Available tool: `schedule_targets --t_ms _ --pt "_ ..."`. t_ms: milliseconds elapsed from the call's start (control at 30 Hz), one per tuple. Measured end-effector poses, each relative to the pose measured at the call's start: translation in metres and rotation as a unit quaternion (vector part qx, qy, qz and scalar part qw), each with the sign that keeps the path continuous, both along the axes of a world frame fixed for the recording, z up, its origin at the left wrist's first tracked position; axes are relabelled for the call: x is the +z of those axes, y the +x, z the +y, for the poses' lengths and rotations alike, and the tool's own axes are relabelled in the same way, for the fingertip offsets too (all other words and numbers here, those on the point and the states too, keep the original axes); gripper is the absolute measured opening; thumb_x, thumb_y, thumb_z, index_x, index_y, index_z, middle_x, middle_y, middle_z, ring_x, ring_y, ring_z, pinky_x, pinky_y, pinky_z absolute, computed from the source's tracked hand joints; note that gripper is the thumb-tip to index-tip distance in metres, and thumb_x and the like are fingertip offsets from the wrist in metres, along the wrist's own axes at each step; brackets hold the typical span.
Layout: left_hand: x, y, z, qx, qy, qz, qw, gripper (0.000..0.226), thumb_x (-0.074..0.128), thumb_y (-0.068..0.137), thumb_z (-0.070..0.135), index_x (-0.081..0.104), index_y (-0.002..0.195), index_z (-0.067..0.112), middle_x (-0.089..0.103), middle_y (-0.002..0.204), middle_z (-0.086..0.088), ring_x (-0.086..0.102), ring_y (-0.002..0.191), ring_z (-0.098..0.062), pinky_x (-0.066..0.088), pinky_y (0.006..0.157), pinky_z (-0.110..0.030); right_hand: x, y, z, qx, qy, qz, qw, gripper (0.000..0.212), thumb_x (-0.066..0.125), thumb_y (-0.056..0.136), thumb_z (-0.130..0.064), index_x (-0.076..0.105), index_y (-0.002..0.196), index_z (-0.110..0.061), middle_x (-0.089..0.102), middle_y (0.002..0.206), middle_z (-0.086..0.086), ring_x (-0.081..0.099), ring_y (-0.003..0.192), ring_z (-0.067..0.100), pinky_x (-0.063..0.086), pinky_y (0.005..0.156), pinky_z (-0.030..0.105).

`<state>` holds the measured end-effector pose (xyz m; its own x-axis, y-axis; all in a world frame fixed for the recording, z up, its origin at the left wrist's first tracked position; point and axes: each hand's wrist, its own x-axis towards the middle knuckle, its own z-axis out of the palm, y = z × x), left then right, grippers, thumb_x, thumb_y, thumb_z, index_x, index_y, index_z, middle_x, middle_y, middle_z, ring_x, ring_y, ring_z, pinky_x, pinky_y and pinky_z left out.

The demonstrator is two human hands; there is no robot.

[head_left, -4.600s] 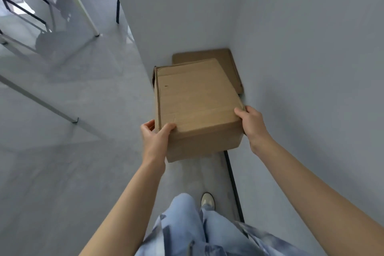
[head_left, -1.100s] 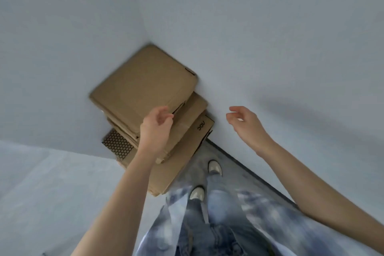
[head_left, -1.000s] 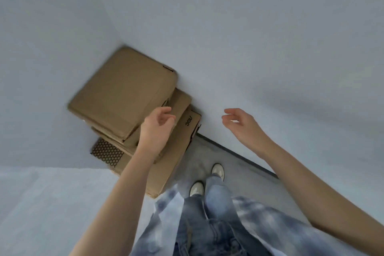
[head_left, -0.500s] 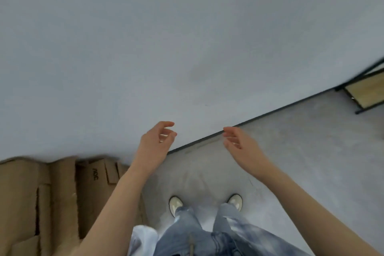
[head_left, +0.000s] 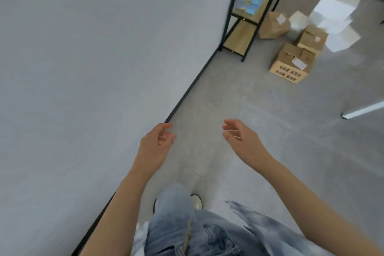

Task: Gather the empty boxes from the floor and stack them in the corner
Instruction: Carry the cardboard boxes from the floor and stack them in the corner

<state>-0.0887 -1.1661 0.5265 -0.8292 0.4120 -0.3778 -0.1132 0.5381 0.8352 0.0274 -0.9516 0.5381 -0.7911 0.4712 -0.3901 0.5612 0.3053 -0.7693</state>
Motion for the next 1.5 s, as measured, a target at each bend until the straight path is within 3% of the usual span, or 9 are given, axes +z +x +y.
schedule_targets --t_ms 133,367,500,733,933,1267,1500 --pt "-0.002 -0.040 0.085 -0.052 -0.008 0.011 0.999 0.022 0.058 0.095 0.016 0.064 0.115 0.023 0.073 0.090 0.002 0.065 0.079 -0.001 0.043 0.066 -0.002 -0.005 -0.007 0.080 -0.074 -0.004 -0.008 0.997 0.037 0.054 0.096 -0.022 0.049 0.132 -0.018 0.060 0.120 -0.006 0.057 0.110 0.011 0.043 0.095 0.024" --pt "-0.009 -0.137 0.245 -0.125 -0.026 0.006 0.992 0.023 0.057 0.095 0.016 0.063 0.116 0.023 0.073 0.094 0.003 0.070 0.086 -0.015 0.048 0.067 -0.011 -0.009 -0.059 0.224 -0.172 0.004 -0.012 0.985 0.038 0.053 0.097 -0.023 0.049 0.134 -0.016 0.061 0.121 -0.004 0.057 0.108 0.011 0.040 0.089 0.021" --pt "-0.003 -0.196 0.352 -0.185 -0.038 0.011 0.982 0.023 0.056 0.096 0.018 0.063 0.117 0.024 0.073 0.095 0.005 0.070 0.086 -0.012 0.045 0.063 -0.008 -0.005 -0.096 0.309 -0.222 0.004 -0.012 0.975 0.038 0.053 0.097 -0.023 0.049 0.134 -0.016 0.061 0.121 -0.004 0.057 0.107 0.011 0.040 0.088 0.021" --pt "0.001 -0.261 0.542 -0.252 -0.029 0.017 0.967 0.020 0.056 0.096 0.020 0.062 0.114 0.028 0.072 0.097 0.003 0.070 0.088 -0.013 0.051 0.071 -0.020 -0.012 -0.144 0.463 -0.279 -0.009 -0.010 0.960 0.037 0.052 0.097 -0.025 0.049 0.134 -0.018 0.060 0.120 -0.005 0.056 0.108 0.011 0.040 0.084 0.021" --pt "-0.022 -0.282 0.696 -0.264 -0.043 0.006 0.964 0.022 0.055 0.097 0.020 0.061 0.117 0.026 0.070 0.101 0.001 0.069 0.090 -0.014 0.051 0.073 -0.023 -0.029 -0.169 0.617 -0.274 -0.001 -0.023 0.961 0.036 0.052 0.097 -0.025 0.050 0.132 -0.018 0.058 0.114 -0.007 0.055 0.103 0.010 0.038 0.086 0.021" --pt "-0.042 -0.303 0.939 -0.243 -0.061 -0.024 0.968 0.021 0.059 0.094 0.024 0.064 0.114 0.028 0.068 0.101 0.001 0.067 0.093 -0.015 0.044 0.064 -0.020 -0.028 -0.224 0.884 -0.218 0.016 -0.041 0.975 0.032 0.052 0.097 -0.023 0.052 0.128 -0.016 0.059 0.113 -0.003 0.055 0.103 0.013 0.040 0.088 0.023" --pt "-0.061 -0.358 1.082 -0.222 -0.049 -0.025 0.973 0.016 0.060 0.094 0.019 0.063 0.108 0.026 0.068 0.103 -0.001 0.067 0.091 -0.019 0.054 0.087 -0.034 -0.050 -0.291 1.031 -0.212 -0.003 -0.050 0.976 0.034 0.050 0.097 -0.022 0.051 0.130 -0.013 0.061 0.121 0.002 0.055 0.105 0.016 0.044 0.082 0.025"
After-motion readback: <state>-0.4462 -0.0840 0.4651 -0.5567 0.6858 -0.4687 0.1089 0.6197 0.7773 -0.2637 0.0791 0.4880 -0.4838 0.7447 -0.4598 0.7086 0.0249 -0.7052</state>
